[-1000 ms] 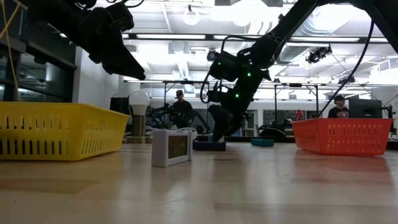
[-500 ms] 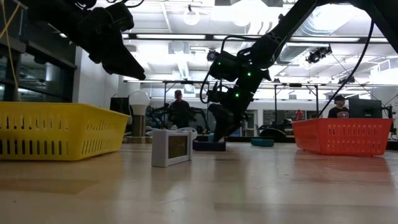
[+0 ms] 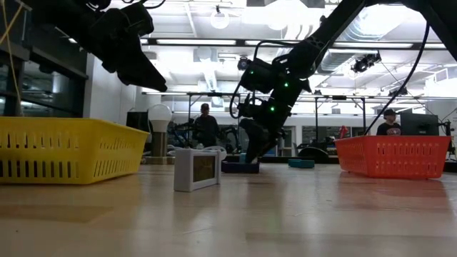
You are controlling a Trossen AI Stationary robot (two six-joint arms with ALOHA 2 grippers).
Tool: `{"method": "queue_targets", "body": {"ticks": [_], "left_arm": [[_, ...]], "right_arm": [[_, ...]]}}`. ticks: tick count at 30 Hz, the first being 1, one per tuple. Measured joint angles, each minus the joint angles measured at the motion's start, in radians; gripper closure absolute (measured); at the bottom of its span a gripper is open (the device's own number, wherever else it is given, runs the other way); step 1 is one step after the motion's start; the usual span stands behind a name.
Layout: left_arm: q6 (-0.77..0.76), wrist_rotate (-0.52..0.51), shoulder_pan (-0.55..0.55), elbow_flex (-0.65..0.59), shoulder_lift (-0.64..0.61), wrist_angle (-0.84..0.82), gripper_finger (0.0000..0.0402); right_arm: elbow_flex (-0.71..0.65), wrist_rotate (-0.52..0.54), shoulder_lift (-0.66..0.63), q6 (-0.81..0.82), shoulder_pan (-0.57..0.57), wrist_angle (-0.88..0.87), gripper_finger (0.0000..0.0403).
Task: Pick & Place Office items
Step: Put the blue charger adapter into the yellow bin
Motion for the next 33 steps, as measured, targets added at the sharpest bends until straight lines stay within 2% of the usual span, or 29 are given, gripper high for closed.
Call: {"method": "queue_targets", "body": {"ticks": [8, 15, 20, 25, 33], "left_arm": [[0.0, 0.0, 0.0, 0.0, 0.0, -0.001, 0.0226], [0.03, 0.032, 0.0, 0.0, 0.0, -0.001, 0.0226], [0.119, 0.079, 0.0, -0.001, 0.0, 0.011, 0.0226], [0.227, 0.083, -0.01, -0.001, 0.0, 0.057, 0.0226], [0.428, 0.083, -0.087, -0.001, 0.0, 0.143, 0.0226]], "right_arm": [[0.0, -0.04, -0.041, 0.0, 0.016, -0.03, 0.0283], [-0.001, -0.051, -0.146, 0.0, 0.062, -0.096, 0.0283], [0.0, -0.093, -0.223, 0.005, 0.116, -0.105, 0.0283], [0.0, -0.135, -0.272, 0.028, 0.185, -0.091, 0.0283], [0.0, -0.157, -0.3, 0.054, 0.303, -0.039, 0.0283]]}}
